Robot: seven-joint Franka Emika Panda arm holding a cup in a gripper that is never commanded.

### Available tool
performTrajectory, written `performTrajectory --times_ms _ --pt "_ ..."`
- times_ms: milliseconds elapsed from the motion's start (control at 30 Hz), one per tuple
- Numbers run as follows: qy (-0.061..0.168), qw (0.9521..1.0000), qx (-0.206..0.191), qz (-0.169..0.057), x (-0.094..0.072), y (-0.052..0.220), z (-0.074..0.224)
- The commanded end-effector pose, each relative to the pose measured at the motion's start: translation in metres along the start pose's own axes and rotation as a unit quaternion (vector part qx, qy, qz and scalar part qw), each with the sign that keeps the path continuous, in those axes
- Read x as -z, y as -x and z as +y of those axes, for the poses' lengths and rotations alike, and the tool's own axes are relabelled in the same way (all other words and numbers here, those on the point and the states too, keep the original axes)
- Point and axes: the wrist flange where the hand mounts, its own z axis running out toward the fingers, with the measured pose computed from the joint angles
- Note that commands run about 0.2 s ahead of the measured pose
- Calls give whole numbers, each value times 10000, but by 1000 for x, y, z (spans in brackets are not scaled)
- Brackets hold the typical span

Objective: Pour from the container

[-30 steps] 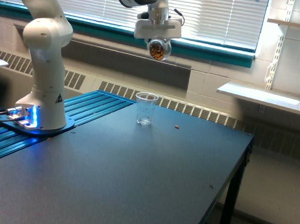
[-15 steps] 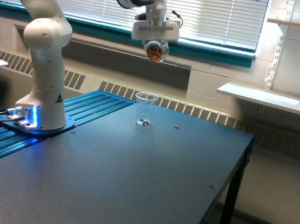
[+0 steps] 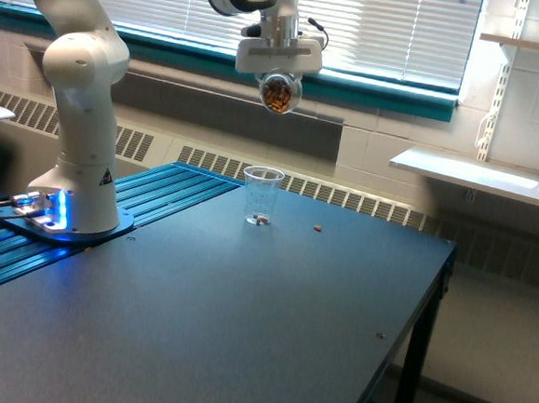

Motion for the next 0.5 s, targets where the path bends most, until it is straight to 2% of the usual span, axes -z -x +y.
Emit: performTrajectory --times_ms 33,500 --pt "-23 9999 57 -161 4 -3 -1" --pt "-97 9992 3 -393 11 -2 -4"
